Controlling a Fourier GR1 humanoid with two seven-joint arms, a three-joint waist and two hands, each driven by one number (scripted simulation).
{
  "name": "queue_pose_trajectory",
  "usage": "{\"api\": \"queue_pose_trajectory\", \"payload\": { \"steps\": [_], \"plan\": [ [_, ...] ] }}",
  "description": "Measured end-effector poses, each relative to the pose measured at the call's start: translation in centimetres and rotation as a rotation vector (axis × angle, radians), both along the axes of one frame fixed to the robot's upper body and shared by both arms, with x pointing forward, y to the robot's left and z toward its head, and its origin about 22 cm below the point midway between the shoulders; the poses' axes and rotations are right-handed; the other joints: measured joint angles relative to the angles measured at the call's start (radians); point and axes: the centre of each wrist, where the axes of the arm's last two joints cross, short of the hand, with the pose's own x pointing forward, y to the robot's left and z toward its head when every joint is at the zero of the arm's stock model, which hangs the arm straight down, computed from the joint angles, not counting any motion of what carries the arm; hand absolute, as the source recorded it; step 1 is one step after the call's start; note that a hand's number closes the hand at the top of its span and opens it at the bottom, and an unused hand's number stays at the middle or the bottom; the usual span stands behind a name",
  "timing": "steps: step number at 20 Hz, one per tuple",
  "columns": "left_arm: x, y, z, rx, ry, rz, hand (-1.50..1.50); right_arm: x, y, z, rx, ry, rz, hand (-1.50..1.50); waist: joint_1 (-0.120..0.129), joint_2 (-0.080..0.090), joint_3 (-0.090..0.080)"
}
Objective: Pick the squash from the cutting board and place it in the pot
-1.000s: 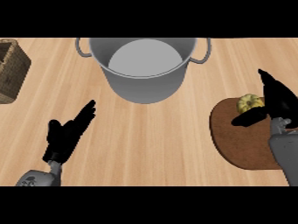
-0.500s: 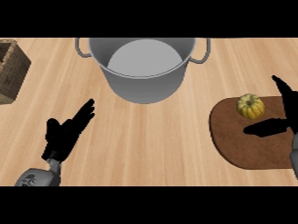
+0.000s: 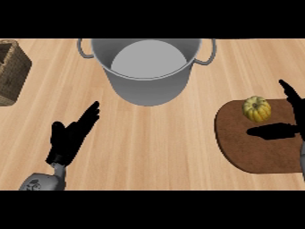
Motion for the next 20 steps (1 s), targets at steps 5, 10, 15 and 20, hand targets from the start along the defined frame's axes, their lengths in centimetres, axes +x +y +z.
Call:
{"api": "queue_pose_trajectory", "payload": {
  "steps": [5, 10, 15, 20],
  "plan": [
    [0.4, -0.1, -0.3, 0.003, 0.007, 0.003, 0.00, 1.0, -0.8, -2.0, 0.066, 0.000, -0.015, -1.50, 0.002, 0.000, 0.001],
    [0.6, 0.7, -0.3, -0.003, 0.002, 0.001, 0.00, 1.5, -2.2, -4.6, 0.059, 0.004, 0.017, 1.50, 0.005, 0.000, 0.000],
    [0.4, 0.9, -0.2, 0.002, 0.002, 0.006, 0.00, 0.9, -2.4, -6.4, 0.020, -0.038, 0.079, 1.50, 0.005, -0.012, -0.012],
    [0.1, 1.2, -0.6, 0.000, -0.004, 0.000, 0.00, 0.9, -2.9, -7.4, 0.077, -0.112, 0.088, 1.50, 0.006, -0.013, -0.014]
  ]
}}
